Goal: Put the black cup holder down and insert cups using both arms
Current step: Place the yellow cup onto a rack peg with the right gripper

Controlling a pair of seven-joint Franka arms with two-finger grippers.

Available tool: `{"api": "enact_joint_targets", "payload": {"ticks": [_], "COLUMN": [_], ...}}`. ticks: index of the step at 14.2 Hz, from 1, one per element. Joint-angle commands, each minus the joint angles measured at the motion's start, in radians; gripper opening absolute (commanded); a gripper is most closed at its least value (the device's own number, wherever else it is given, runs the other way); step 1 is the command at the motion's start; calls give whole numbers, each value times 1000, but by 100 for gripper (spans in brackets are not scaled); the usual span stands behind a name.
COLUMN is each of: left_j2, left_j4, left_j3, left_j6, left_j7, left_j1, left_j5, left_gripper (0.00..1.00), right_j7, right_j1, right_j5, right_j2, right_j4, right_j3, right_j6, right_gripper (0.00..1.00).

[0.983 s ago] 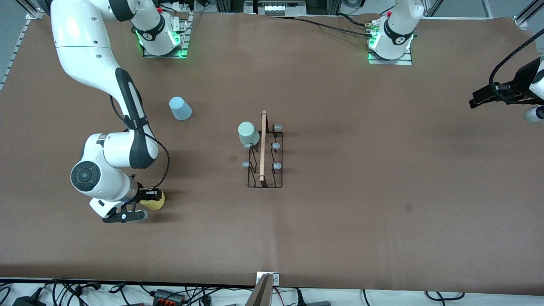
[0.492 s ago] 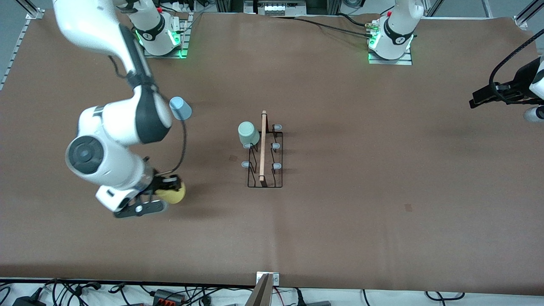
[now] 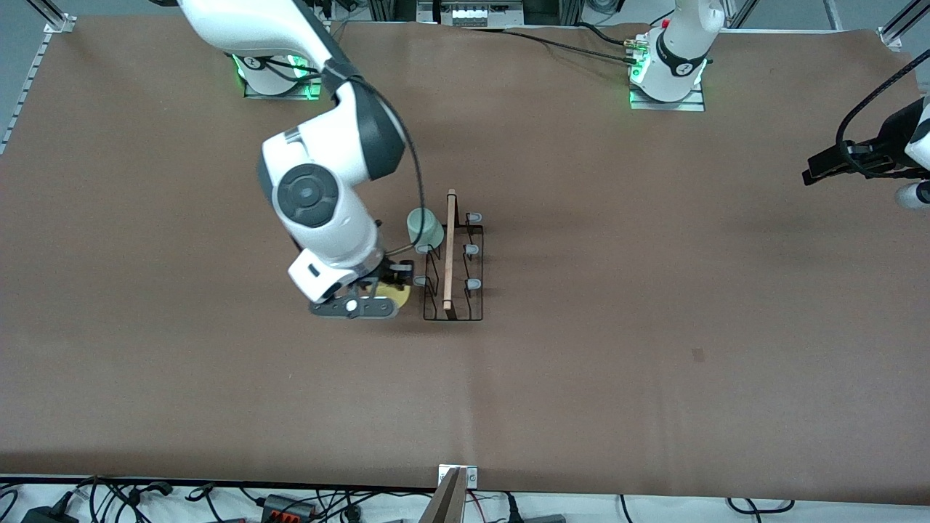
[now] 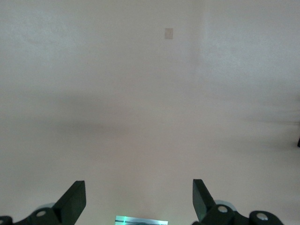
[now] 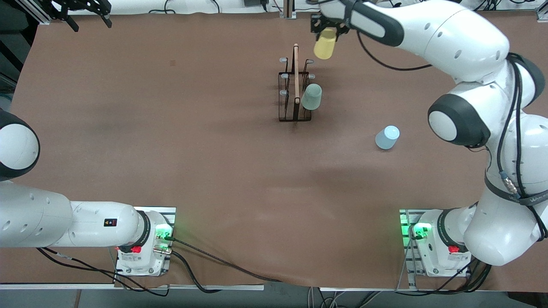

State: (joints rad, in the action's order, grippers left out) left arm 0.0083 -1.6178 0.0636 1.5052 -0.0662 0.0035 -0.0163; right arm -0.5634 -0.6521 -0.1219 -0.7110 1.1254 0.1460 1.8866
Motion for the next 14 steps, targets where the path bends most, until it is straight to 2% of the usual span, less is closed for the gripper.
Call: {"api": "enact_joint_targets", "payload": {"ticks": [1,8,9,10,11,14], "left_j2": [-2,2,2,2,2,2], "left_j4": [12,12,12,12,12,12], "left_j3": [4,5,5,5,5,5], "left_j6": [-17,-17,-17,-17,-17,-17], "left_j7": [-3,3,3,3,3,3], "left_j1": [-7,-5,-5,-5,-5,-5], "left_j5": [18,16,15,15,15,15], "left_gripper": [100,100,100,100,100,100], "right_j7": [-81,-112,-109,-124,-121,-113], "right_j1": [-26,-52,-51,-49,-50,-34], "right_j5": [-1,-2,-1,-1,-1,-13], "right_j2": [-36,-84,-88,-93,-93,-56], "right_j4": [-7,-1,-1,-1,-1,-7], "right_j3": [9,7,7,7,9,14], "right_j6": [48,62,62,63,62,33], "right_gripper": [27,28,36,84,100,100]}}
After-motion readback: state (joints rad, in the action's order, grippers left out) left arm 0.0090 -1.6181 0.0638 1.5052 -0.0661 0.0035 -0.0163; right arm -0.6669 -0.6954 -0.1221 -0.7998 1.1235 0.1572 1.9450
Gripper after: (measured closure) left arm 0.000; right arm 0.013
